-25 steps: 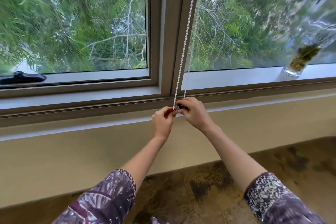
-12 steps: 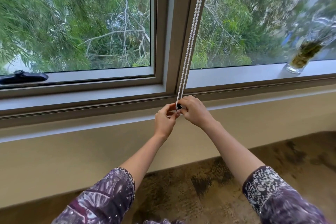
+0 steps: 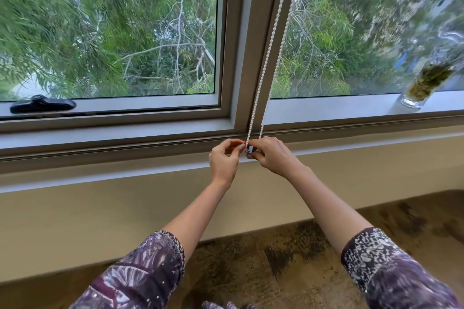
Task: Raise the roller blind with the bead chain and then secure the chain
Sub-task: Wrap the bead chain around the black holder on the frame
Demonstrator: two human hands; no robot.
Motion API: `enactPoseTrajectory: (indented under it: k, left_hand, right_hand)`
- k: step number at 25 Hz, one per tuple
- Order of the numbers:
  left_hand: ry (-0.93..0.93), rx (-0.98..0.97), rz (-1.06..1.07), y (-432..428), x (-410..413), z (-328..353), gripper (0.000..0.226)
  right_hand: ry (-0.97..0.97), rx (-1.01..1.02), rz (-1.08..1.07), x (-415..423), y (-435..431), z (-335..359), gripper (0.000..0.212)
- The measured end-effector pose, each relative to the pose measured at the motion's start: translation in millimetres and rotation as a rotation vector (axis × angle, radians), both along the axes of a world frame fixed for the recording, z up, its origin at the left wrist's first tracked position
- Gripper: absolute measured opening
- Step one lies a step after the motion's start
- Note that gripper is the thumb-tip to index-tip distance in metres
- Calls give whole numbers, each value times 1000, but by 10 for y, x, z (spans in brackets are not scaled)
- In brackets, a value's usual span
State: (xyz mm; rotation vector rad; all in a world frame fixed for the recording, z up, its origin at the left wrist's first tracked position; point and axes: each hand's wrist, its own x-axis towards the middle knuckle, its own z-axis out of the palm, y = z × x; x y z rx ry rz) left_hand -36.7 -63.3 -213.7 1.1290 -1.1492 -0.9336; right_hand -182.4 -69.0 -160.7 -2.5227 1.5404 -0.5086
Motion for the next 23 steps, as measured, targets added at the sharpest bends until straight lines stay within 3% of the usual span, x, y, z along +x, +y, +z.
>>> enactPoseTrajectory:
  k: [3, 7, 11, 23]
  left_hand:
    - [-36, 30, -13, -25, 27, -38, 25]
    - [-69, 72, -106, 14, 10, -138, 13]
    - [-109, 68, -221, 45, -62, -167, 32]
    - [-51, 57, -263, 6, -317, -286, 30]
  right_hand:
    - [-5, 5, -28, -20, 8, -40, 20]
    - [9, 28, -80, -35, -20, -53, 27]
    - [4, 17, -60, -65, -26, -67, 24]
    - [-285, -129, -188, -187, 201, -400, 22]
